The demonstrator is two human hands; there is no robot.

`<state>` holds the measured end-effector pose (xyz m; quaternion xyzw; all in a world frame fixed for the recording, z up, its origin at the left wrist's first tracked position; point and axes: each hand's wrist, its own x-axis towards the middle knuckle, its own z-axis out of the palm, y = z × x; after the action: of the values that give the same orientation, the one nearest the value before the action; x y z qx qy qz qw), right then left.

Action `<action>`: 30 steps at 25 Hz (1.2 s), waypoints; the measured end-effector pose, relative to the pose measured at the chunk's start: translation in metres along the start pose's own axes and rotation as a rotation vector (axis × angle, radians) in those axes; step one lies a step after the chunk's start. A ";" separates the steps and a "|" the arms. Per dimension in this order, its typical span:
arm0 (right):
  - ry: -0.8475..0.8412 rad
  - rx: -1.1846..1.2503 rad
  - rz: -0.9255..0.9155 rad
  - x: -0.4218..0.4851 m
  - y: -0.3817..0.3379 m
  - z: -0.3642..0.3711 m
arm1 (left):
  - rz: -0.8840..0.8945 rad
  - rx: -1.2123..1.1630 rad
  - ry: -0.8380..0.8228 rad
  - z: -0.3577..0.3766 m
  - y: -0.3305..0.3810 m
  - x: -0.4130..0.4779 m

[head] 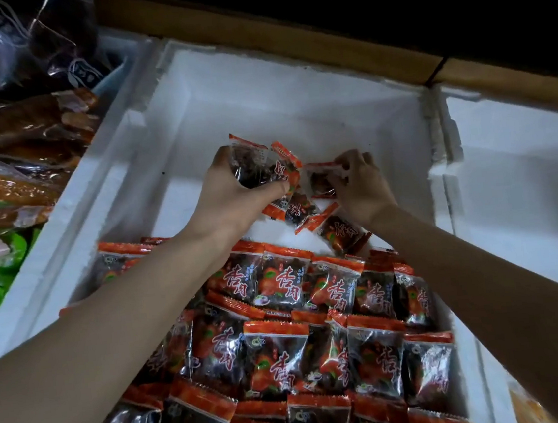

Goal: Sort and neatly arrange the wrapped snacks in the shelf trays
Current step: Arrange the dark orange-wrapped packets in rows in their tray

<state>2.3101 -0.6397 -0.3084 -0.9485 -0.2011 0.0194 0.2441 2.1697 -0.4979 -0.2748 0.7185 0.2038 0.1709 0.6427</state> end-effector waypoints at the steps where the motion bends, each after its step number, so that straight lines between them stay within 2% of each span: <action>1: -0.011 0.040 0.062 0.003 -0.001 0.000 | -0.006 0.002 0.007 -0.001 0.000 -0.001; 4: -0.076 0.146 0.146 0.013 0.002 0.009 | -0.027 0.025 0.016 -0.001 0.001 -0.007; 7: -0.089 0.265 0.130 0.015 0.003 0.013 | -0.039 0.037 0.031 -0.003 0.005 -0.015; 11: 0.062 0.221 0.087 -0.011 -0.009 -0.008 | -0.071 0.010 0.076 -0.009 0.008 -0.031; 14: 0.204 0.335 0.021 -0.040 -0.019 -0.034 | -0.102 -0.006 0.095 -0.013 0.013 -0.050; 17: 0.238 0.433 -0.075 -0.079 -0.020 -0.062 | -0.135 -0.024 0.086 -0.017 0.015 -0.071; 19: 0.169 0.470 -0.080 -0.110 -0.014 -0.077 | -0.140 -0.022 0.060 -0.017 0.017 -0.084; 23: -0.087 0.620 -0.020 -0.176 -0.001 -0.087 | -0.186 0.000 0.041 -0.013 0.022 -0.112; 27: -0.313 0.507 -0.087 -0.226 -0.007 -0.083 | -0.242 0.027 0.064 -0.011 0.027 -0.142; 30: -0.457 0.300 -0.183 -0.249 -0.013 -0.070 | -0.262 0.023 0.060 -0.010 0.033 -0.162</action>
<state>2.0856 -0.7588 -0.2559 -0.8507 -0.3306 0.2403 0.3306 2.0281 -0.5751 -0.2381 0.6876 0.3169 0.1046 0.6448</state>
